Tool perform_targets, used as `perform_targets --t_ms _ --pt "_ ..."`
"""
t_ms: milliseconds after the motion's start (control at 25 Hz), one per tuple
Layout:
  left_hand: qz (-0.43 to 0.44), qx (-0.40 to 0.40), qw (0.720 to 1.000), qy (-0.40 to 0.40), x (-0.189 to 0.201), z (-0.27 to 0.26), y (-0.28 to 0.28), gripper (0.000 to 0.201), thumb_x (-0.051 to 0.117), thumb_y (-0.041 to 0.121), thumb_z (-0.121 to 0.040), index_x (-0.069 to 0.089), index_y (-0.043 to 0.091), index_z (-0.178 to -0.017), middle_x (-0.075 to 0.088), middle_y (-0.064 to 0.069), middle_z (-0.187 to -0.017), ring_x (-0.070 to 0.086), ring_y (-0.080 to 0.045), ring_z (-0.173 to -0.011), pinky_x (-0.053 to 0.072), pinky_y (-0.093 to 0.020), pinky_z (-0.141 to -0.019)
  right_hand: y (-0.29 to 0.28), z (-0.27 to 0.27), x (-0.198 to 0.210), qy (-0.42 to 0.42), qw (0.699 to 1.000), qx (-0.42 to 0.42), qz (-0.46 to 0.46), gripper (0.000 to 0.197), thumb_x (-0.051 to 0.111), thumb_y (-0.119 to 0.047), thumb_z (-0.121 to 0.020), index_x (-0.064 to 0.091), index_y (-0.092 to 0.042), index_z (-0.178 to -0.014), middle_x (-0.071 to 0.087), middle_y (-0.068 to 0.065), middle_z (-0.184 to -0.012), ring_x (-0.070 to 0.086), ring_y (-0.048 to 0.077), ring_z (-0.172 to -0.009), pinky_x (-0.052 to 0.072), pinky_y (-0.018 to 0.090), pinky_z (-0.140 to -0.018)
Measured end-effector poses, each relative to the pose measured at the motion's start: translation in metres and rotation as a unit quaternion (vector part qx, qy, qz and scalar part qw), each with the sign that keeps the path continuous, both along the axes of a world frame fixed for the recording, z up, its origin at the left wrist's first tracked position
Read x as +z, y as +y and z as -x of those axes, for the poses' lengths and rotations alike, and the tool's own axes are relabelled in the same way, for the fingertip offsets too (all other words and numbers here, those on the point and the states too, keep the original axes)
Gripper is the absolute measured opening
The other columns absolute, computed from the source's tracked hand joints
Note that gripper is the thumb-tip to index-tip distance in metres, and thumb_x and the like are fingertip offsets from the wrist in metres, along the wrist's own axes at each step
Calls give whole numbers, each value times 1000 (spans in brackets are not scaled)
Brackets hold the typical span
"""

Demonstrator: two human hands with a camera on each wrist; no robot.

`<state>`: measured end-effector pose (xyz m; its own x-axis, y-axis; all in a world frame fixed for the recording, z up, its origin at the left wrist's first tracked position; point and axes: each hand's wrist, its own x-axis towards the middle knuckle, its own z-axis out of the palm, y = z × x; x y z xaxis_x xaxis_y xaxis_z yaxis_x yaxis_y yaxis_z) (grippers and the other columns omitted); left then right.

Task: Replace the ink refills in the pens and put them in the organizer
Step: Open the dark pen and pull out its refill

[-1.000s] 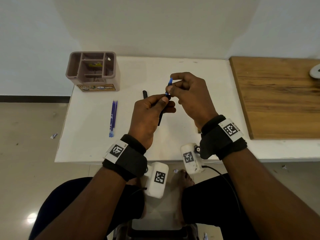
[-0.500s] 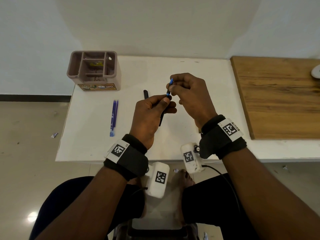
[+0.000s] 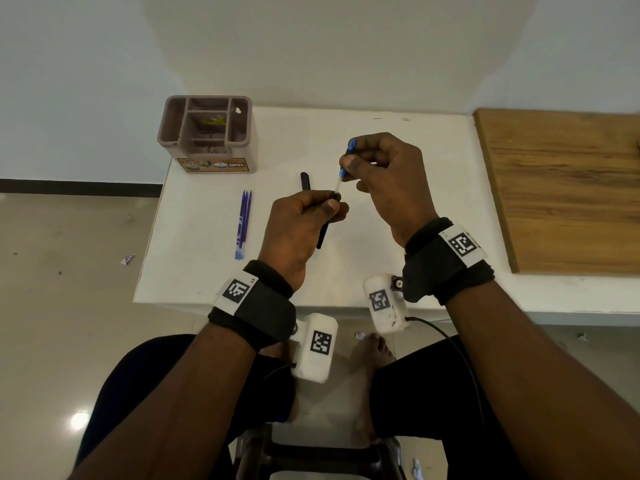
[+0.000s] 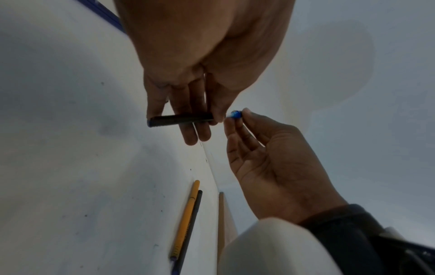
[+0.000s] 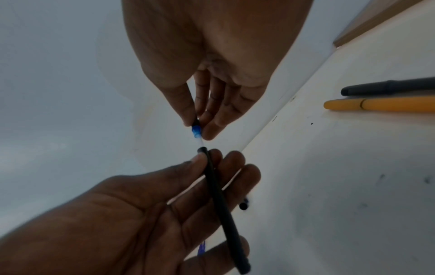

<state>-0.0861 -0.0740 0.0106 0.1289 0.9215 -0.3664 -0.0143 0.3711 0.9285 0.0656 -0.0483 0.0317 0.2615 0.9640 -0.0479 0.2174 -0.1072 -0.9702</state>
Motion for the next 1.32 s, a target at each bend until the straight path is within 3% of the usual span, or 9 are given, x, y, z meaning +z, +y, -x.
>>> perform_targets --t_ms 160,240,320,440,640,840,1000,1160,1320 --pt "8 7 1000 11 -3 14 -14 27 61 13 -103 68 8 -129 80 -6 -108 78 -10 -96 54 -21 -85 -4 11 1 20 1000 -3 -12 19 67 -11 -98 68 -10 -118 78 7 -102 79 16 -84 60 20 -71" --pt "-2 8 1000 3 -2 19 -21 27 60 12 -104 67 15 -129 81 -7 -106 79 -14 -96 55 -27 -90 -8 19 -2 0 1000 17 -11 20 68 -11 -98 69 -10 -118 76 6 -104 79 17 -87 60 23 -75" --pt "-14 12 1000 -2 0 23 -24 30 60 11 -104 66 21 -131 81 -9 -106 79 -17 -96 53 -27 -89 -10 27 -6 -20 999 34 -6 21 70 -12 -96 70 -10 -118 76 4 -104 77 19 -95 61 30 -83" --pt "-17 20 1000 -9 3 26 -25 32 59 10 -104 66 17 -134 80 -11 -106 79 -18 -97 52 -25 -86 -12 32 -9 -24 999 32 -4 22 70 -13 -96 70 -12 -118 76 2 -105 76 20 -99 62 36 -88" --pt "0 20 1000 -4 0 25 -27 28 59 10 -104 69 18 -129 80 -10 -104 79 -16 -94 51 -16 -77 -6 26 0 25 1000 -5 -13 21 69 -15 -98 68 -11 -119 78 6 -105 78 17 -91 60 24 -71" --pt "20 59 998 6 -5 36 -32 28 60 10 -103 71 17 -128 80 -11 -104 79 -18 -95 52 -20 -78 6 14 -7 67 995 -63 37 23 73 -18 -94 68 -14 -116 81 7 -98 79 17 -85 57 25 -73" --pt "20 84 996 9 -8 44 -37 28 62 9 -102 71 18 -128 80 -10 -104 79 -18 -96 52 -21 -78 17 24 -40 -128 983 20 130 30 81 -25 -88 66 -12 -111 75 8 -104 79 17 -76 61 25 -71" --pt "15 97 995 11 -10 44 -38 29 61 9 -102 71 17 -128 81 -9 -102 80 -14 -91 53 -10 -66 23 43 -64 -354 921 99 132 24 70 -26 -92 64 -9 -108 67 11 -112 64 29 -107 51 34 -85" --pt "17 101 995 4 -12 43 -34 29 61 10 -102 71 18 -128 81 -7 -101 80 -14 -92 52 -16 -74 24 46 -78 -407 894 97 161 27 67 -30 -94 64 -8 -110 67 13 -114 62 29 -105 43 32 -79"
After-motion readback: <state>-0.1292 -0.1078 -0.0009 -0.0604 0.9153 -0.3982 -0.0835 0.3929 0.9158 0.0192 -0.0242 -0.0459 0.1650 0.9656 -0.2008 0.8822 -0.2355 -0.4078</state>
